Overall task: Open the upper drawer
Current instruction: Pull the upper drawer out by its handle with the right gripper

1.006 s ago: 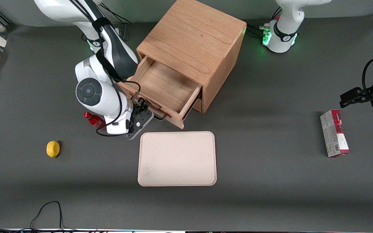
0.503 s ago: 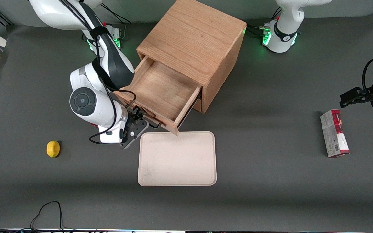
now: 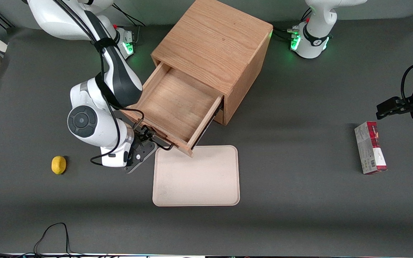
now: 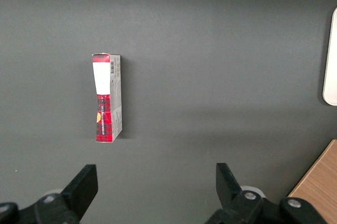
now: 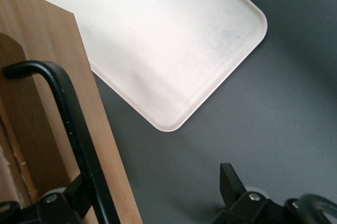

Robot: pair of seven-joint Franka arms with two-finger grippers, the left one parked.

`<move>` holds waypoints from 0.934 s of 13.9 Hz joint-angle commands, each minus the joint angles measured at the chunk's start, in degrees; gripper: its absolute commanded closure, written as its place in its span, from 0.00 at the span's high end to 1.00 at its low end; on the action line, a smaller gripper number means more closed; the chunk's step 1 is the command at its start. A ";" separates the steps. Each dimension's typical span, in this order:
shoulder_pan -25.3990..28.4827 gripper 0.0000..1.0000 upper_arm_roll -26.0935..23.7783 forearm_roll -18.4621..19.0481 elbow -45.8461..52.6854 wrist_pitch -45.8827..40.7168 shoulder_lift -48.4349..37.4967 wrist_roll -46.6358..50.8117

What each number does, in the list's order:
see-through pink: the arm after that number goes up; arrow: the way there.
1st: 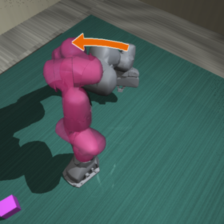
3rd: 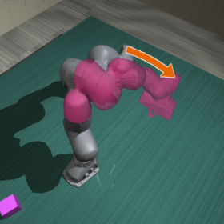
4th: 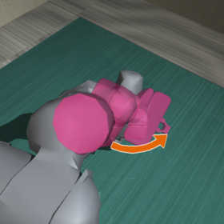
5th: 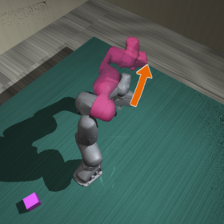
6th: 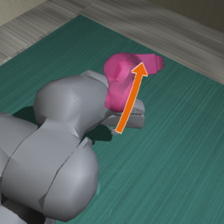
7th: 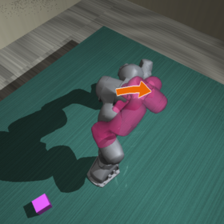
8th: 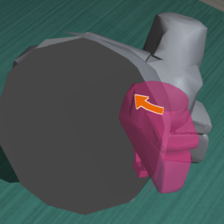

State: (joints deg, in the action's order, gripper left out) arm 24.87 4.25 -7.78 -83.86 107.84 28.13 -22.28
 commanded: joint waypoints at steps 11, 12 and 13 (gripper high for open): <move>-2.19 1.00 -0.12 0.31 11.60 -9.56 3.42 -0.40; -2.19 1.00 -0.12 0.31 12.92 -10.89 3.25 -0.48; -2.19 1.00 -0.04 0.31 14.07 -12.03 2.73 -0.40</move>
State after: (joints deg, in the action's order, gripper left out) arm 23.07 4.24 -7.78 -73.80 98.79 30.32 -22.28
